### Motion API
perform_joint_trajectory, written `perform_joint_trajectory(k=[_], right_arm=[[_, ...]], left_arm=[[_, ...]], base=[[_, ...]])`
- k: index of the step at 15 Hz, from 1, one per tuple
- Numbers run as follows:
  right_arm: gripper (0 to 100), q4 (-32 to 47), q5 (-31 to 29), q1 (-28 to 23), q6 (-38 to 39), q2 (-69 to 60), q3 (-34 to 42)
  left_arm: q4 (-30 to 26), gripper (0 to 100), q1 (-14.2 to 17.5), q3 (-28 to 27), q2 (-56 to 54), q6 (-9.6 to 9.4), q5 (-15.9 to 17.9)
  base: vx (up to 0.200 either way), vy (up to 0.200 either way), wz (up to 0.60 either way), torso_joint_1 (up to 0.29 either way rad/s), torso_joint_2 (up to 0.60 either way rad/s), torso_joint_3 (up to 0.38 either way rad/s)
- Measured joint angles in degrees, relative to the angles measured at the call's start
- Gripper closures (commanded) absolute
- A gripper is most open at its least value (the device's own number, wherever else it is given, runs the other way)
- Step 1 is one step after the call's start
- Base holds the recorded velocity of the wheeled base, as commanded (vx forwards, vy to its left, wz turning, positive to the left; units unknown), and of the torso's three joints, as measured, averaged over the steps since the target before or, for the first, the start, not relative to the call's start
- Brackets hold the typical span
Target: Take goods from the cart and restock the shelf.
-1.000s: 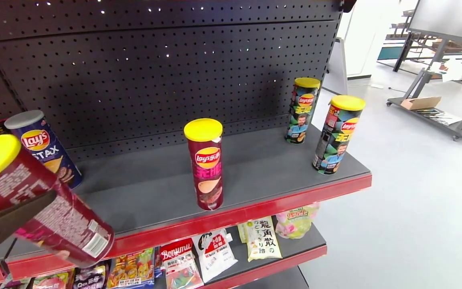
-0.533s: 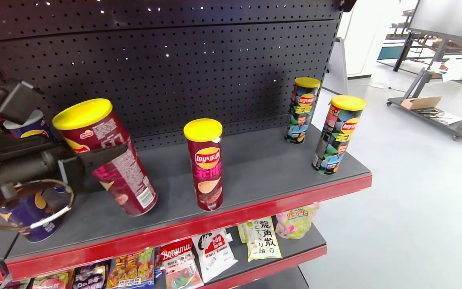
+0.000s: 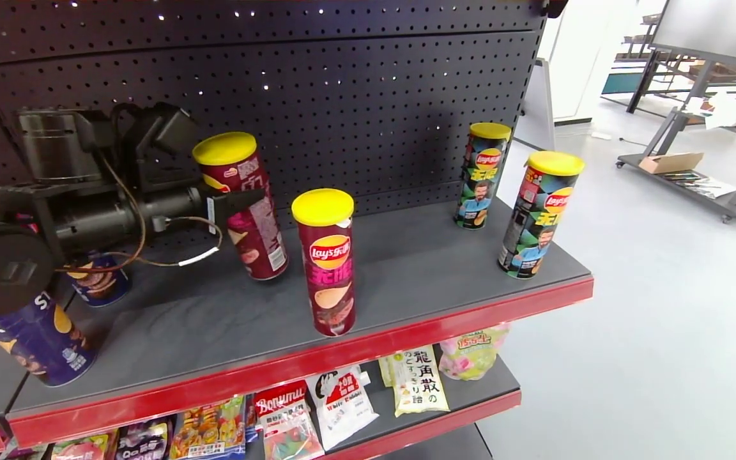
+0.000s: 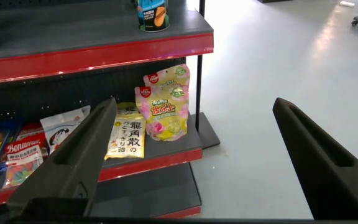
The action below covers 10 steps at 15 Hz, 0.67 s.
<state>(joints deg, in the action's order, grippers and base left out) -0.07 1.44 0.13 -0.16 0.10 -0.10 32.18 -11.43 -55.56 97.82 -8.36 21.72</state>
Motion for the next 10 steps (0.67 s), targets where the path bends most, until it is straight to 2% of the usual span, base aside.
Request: perform_joint_trajectory(k=[3, 10], right_arm=[[0, 0.00, 0.00, 0.05, 0.00, 0.00, 0.00], [0, 0.00, 0.00, 0.00, 0.00, 0.00, 0.00]], left_arm=[[2.93, 100, -1.24, -4.60, 6.78, -0.23, 0.00], [3.04, 100, -3.72, -12.51, 15.49, -0.11, 0.30]], base=[[0.000, 0.000, 0.00, 0.000, 0.00, 0.000], [0.000, 0.000, 0.00, 0.000, 0.00, 0.000]])
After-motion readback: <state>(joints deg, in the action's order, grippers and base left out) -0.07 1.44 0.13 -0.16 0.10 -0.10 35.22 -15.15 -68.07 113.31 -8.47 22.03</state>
